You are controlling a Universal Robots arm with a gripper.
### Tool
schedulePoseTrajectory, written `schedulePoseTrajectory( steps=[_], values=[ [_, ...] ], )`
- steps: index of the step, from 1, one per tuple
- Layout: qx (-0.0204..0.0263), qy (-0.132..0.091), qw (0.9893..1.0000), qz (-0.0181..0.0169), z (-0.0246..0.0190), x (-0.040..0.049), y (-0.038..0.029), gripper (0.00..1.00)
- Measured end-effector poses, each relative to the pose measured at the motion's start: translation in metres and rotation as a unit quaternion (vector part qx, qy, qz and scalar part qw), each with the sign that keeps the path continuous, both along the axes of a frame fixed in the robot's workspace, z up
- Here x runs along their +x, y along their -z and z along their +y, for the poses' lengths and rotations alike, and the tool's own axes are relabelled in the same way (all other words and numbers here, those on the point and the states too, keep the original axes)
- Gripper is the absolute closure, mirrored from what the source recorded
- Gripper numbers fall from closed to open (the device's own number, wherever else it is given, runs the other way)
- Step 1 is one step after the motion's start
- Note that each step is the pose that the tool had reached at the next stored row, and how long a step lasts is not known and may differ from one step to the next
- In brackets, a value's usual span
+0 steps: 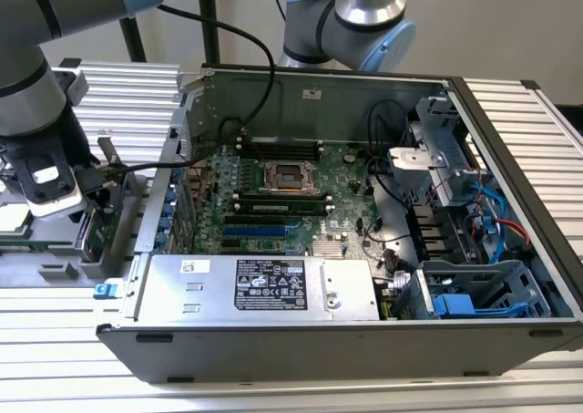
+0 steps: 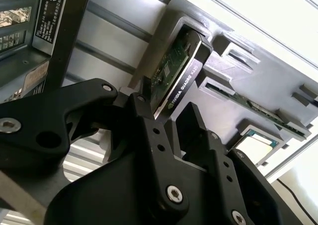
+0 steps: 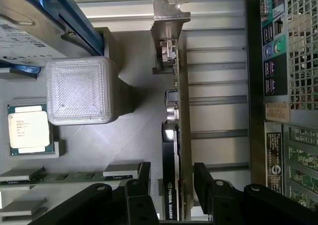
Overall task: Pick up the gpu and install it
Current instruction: 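Pick up the gpu and move the gpu toward the slot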
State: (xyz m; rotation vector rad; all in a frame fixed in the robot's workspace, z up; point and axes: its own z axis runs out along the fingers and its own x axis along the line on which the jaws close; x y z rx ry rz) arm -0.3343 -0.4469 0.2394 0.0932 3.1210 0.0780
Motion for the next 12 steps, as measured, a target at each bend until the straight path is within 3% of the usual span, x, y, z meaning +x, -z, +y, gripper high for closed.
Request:
schedulePoseTrajectory(
  steps=[12],
  values=[
    [0.0000,0.000,1.0000,0.0001,0.0000,-0.0001,0.0040,0.00]
  ],
)
